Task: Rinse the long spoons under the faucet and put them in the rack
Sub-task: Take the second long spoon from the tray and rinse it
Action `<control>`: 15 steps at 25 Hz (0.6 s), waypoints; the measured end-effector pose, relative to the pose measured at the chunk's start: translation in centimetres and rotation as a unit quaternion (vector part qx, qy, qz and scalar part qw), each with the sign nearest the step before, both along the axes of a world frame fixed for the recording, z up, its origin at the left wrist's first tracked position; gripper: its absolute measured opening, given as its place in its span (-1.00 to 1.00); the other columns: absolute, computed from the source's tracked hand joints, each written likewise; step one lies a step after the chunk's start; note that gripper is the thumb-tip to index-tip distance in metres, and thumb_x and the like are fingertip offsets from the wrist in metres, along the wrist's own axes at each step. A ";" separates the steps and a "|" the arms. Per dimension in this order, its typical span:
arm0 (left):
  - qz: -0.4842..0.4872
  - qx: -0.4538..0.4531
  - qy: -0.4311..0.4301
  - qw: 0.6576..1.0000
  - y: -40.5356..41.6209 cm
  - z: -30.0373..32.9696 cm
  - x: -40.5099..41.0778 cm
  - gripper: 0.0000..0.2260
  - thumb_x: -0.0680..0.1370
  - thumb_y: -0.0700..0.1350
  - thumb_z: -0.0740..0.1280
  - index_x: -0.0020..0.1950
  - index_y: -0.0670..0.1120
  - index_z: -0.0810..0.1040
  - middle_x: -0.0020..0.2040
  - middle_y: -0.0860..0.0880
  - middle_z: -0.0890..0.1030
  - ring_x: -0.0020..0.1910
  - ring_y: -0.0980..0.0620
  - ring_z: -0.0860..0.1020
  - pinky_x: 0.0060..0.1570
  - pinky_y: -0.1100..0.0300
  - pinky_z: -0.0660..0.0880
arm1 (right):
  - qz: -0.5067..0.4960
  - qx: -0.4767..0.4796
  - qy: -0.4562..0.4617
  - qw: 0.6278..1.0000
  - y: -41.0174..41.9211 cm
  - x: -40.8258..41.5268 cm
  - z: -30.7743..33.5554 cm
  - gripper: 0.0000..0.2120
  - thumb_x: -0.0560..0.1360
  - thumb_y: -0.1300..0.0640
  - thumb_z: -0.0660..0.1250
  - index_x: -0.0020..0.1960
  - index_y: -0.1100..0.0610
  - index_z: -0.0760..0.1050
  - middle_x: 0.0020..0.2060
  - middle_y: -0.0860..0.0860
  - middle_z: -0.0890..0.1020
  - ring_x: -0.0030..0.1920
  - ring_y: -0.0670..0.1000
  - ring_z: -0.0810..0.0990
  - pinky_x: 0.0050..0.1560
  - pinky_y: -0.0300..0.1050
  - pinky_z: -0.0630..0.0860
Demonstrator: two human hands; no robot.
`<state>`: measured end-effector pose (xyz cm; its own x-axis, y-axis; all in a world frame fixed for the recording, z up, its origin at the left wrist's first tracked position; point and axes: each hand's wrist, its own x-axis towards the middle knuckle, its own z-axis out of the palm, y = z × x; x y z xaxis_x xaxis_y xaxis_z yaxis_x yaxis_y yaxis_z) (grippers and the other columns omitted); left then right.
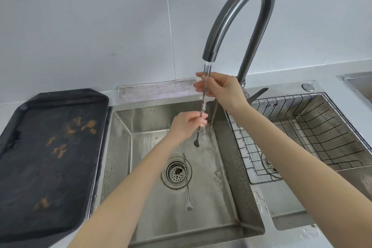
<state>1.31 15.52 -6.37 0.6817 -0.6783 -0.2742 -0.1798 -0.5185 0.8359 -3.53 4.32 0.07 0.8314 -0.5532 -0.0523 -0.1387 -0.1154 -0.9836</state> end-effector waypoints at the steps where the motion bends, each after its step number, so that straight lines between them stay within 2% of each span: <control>1: 0.013 -0.009 0.017 1.000 0.3 -0.4 0.1 -0.79 0.53 -0.13 0.26 0.10 -0.09 0.63 0.00 -0.10 0.70 -0.01 0.01 0.63 0.12 0.19 0.48 | -0.003 0.010 -0.005 1.000 0.1 0.2 -0.1 -0.76 0.56 0.16 0.19 0.14 0.19 0.55 -0.14 0.06 0.66 -0.27 -0.19 0.63 -0.09 -0.32 0.56; 2: 0.030 -0.021 0.037 0.999 0.5 -0.7 0.1 -0.78 0.54 -0.16 0.25 0.10 -0.13 0.62 -0.08 -0.13 0.69 -0.13 0.00 0.63 0.00 0.17 0.53 | -0.005 0.020 -0.006 1.000 0.1 0.4 -0.2 -0.76 0.56 0.17 0.19 0.15 0.20 0.54 -0.13 0.07 0.65 -0.25 -0.16 0.63 -0.07 -0.32 0.56; 4: 0.061 -0.057 0.093 0.992 0.5 -0.5 0.0 -0.79 0.54 -0.19 0.27 0.10 -0.21 0.61 -0.23 -0.11 0.63 -0.30 0.06 0.55 -0.24 0.30 0.51 | 0.008 0.013 0.009 1.000 0.4 0.4 -0.9 -0.77 0.56 0.21 0.19 0.16 0.22 0.52 -0.12 0.07 0.64 -0.27 -0.19 0.62 -0.11 -0.35 0.55; 7: 0.072 -0.108 0.141 0.982 -0.3 0.1 0.1 -0.88 0.51 -0.16 0.33 -0.17 -0.12 0.64 -0.42 0.01 0.57 -0.38 0.10 0.52 -0.33 0.36 0.51 | 0.026 -0.032 0.066 0.997 0.8 0.0 -2.6 -0.79 0.53 0.22 0.23 0.13 0.21 0.54 -0.16 0.05 0.65 -0.28 -0.19 0.59 -0.04 -0.25 0.54; 9: 0.063 -0.118 0.143 0.981 -0.7 0.2 0.2 -0.80 0.52 -0.16 0.32 -0.31 -0.06 0.58 -0.50 0.07 0.56 -0.46 0.17 0.53 -0.36 0.36 0.51 | 0.020 -0.049 0.081 0.995 0.8 -0.2 -3.4 -0.79 0.52 0.21 0.25 0.11 0.18 0.56 -0.27 -0.06 0.64 -0.31 -0.21 0.58 -0.11 -0.30 0.54; 12: 0.060 -0.117 0.143 0.981 -0.8 -0.3 0.0 -0.77 0.53 -0.12 0.30 -0.32 0.04 0.58 -0.48 0.08 0.58 -0.42 0.13 0.54 -0.30 0.32 0.56 | 0.004 -0.082 0.088 0.993 0.4 -0.3 -3.9 -0.80 0.50 0.21 0.28 0.08 0.13 0.58 -0.37 -0.16 0.57 -0.41 -0.29 0.52 -0.29 -0.48 0.46; 15: 0.055 -0.104 0.149 0.982 -0.3 -1.2 -0.4 -0.83 0.56 -0.15 0.24 -0.16 0.01 0.58 -0.26 -0.06 0.63 -0.27 0.03 0.61 -0.05 0.12 0.60 | 0.006 -0.085 0.119 0.989 0.5 -0.5 -4.7 -0.80 0.47 0.23 0.30 0.07 0.14 0.59 -0.35 -0.07 0.55 -0.32 -0.14 0.50 -0.21 -0.35 0.44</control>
<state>0.87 15.17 -7.53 0.6640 -0.6683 -0.3354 0.1363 -0.3329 0.9331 -3.99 4.86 -4.65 0.8140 -0.5602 -0.1535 -0.3607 -0.2803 -0.8896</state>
